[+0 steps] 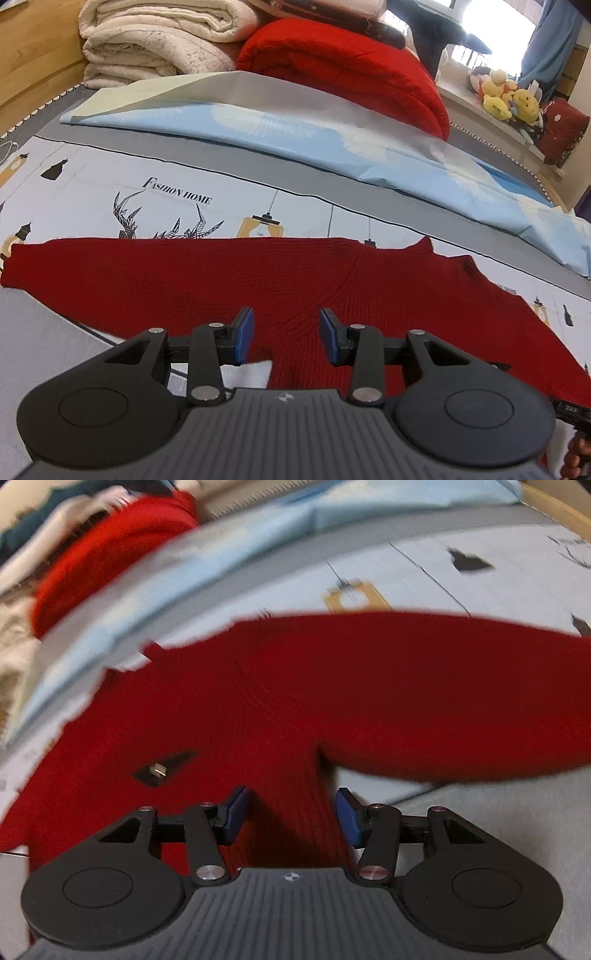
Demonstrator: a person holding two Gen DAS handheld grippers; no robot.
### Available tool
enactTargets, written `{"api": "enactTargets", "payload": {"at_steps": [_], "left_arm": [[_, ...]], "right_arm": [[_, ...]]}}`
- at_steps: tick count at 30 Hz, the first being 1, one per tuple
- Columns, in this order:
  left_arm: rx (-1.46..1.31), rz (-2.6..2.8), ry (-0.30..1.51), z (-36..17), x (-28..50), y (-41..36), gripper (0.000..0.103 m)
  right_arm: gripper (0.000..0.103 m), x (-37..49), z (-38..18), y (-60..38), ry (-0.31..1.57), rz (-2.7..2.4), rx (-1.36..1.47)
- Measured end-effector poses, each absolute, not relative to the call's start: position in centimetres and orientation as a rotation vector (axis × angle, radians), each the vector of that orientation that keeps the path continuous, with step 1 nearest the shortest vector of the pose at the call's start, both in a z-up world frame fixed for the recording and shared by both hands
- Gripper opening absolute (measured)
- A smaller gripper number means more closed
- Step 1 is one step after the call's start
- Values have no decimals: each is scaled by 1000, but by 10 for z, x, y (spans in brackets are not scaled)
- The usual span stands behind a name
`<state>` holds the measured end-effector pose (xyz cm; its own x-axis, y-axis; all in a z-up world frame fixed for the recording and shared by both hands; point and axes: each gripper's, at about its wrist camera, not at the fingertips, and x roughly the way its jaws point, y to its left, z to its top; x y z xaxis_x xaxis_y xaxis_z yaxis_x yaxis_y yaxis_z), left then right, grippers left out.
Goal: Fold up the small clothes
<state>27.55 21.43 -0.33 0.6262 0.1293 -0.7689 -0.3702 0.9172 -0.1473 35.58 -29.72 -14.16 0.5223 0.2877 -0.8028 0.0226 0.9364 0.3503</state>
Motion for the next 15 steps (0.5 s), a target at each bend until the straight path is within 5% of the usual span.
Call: {"api": "enactTargets", "payload": {"at_steps": [7,15], "left_arm": [[-325,283,825,9,251,210,43],[-326,247,813,18,227,216,43]], "right_arm": [[41,329,-138,-288,966,42,313],[53,293,-133,-278,1018,-76,131]]}}
